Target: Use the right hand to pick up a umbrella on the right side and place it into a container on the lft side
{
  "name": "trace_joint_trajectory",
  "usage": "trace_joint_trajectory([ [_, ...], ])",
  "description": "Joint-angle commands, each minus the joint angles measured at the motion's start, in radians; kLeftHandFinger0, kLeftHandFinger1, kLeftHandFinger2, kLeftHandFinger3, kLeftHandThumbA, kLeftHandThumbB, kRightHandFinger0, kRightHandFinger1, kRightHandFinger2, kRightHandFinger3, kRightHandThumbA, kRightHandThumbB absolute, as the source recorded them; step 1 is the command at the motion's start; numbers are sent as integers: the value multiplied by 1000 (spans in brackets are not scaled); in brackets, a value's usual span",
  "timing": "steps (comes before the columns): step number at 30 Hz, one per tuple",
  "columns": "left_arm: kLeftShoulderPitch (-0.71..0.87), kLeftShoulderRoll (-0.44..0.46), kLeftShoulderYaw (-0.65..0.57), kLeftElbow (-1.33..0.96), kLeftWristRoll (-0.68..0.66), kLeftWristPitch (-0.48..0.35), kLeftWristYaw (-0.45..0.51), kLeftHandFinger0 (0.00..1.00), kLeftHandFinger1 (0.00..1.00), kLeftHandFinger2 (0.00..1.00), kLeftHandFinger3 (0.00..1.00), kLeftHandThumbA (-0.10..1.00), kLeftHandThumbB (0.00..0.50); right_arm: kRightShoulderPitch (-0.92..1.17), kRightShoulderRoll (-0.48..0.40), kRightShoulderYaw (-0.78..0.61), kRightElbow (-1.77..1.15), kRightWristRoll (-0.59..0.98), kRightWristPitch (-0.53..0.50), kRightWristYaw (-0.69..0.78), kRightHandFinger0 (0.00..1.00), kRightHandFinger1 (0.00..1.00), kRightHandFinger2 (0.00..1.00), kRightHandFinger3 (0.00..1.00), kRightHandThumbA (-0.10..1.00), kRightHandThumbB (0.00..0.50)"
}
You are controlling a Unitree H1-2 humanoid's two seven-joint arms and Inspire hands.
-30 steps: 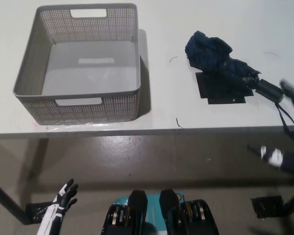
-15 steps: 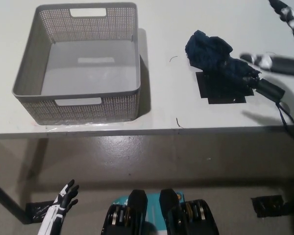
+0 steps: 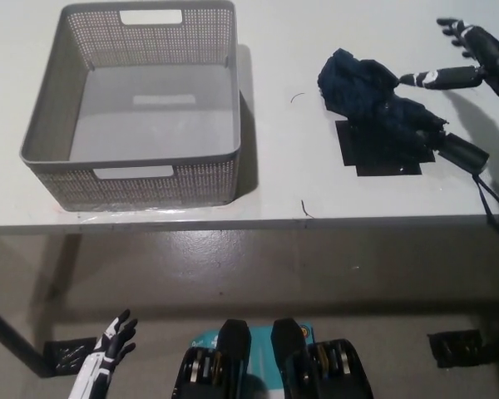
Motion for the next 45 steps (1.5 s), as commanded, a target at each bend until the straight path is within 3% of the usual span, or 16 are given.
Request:
trace_joint_trajectory([
  [1, 11, 3, -14, -1, 4, -60, -14, 1000, 1000, 1000, 1000, 1000, 192, -144, 14, 37, 180, -36, -115, -61, 1000, 1000, 1000, 1000, 1000, 389],
  [9, 7, 6, -23, -18, 7, -45, -18, 1000, 1000, 1000, 1000, 1000, 179, -141, 63, 59, 360, -22, -163, -121, 1000, 1000, 1000, 1000, 1000, 416],
  [14, -5, 10, -27, -24, 3, -35, -25, 1000, 1000, 1000, 1000, 1000, 184, -123, 88, 70, 399, -16, -201, -142, 1000, 1000, 1000, 1000, 1000, 390],
  [22, 1, 4, -33, -27, 0, -38, -27, 1000, 1000, 1000, 1000, 1000, 190, -103, 137, 155, 427, -78, -204, -186, 1000, 1000, 1000, 1000, 1000, 497],
  [28, 4, 8, -32, -29, 4, -43, -21, 1000, 1000, 1000, 1000, 1000, 181, -55, 171, 212, 454, -103, -174, -207, 1000, 1000, 1000, 1000, 1000, 496],
  [32, -1, 9, -32, -31, 0, -35, -24, 1000, 1000, 1000, 1000, 1000, 182, -19, 191, 238, 465, -124, -139, -243, 1000, 1000, 1000, 1000, 697, 434],
  [33, -3, 9, -31, -31, -2, -35, -25, 1000, 1000, 1000, 1000, 1000, 187, -10, 193, 253, 467, -137, -133, -260, 1000, 1000, 1000, 1000, 500, 383],
  [34, -7, 9, -31, -30, -3, -35, -25, 1000, 1000, 1000, 1000, 1000, 188, -7, 194, 264, 468, -146, -129, -272, 1000, 1000, 1000, 1000, 456, 376],
  [35, -10, 8, -31, -33, -2, -31, -23, 1000, 1000, 1000, 1000, 1000, 194, 1, 195, 270, 469, -149, -128, -297, 851, 972, 1000, 1000, 288, 333],
  [36, -10, 10, -31, -30, -9, -34, -29, 1000, 1000, 1000, 1000, 1000, 193, 14, 197, 277, 469, -154, -129, -339, 492, 595, 707, 890, 38, 280],
  [37, -10, 11, -30, -29, -16, -35, -33, 1000, 1000, 1000, 1000, 1000, 185, 20, 197, 279, 469, -155, -134, -360, 181, 300, 454, 629, -94, 203],
  [38, -12, 13, -29, -30, -16, -35, -33, 1000, 1000, 1000, 1000, 1000, 183, 35, 197, 272, 467, -150, -153, -417, 40, 172, 317, 450, -100, 183],
  [39, -15, 14, -29, -29, -17, -34, -34, 1000, 1000, 1000, 1000, 1000, 180, 37, 197, 268, 467, -145, -159, -432, 4, 155, 308, 377, -100, 170],
  [41, -21, 15, -28, -29, -21, -31, -35, 1000, 1000, 1000, 1000, 1000, 178, 41, 195, 252, 466, -130, -181, -460, 7, 265, 445, 402, -100, 143],
  [44, -20, 16, -28, -36, -21, -23, -36, 1000, 1000, 1000, 1000, 1000, 184, 46, 189, 229, 462, -112, -228, -500, 2, 409, 745, 781, -100, 173],
  [45, -20, 15, -28, -37, -21, -21, -35, 1000, 1000, 1000, 1000, 1000, 193, 49, 186, 225, 461, -112, -252, -519, 0, 439, 785, 812, -100, 192],
])
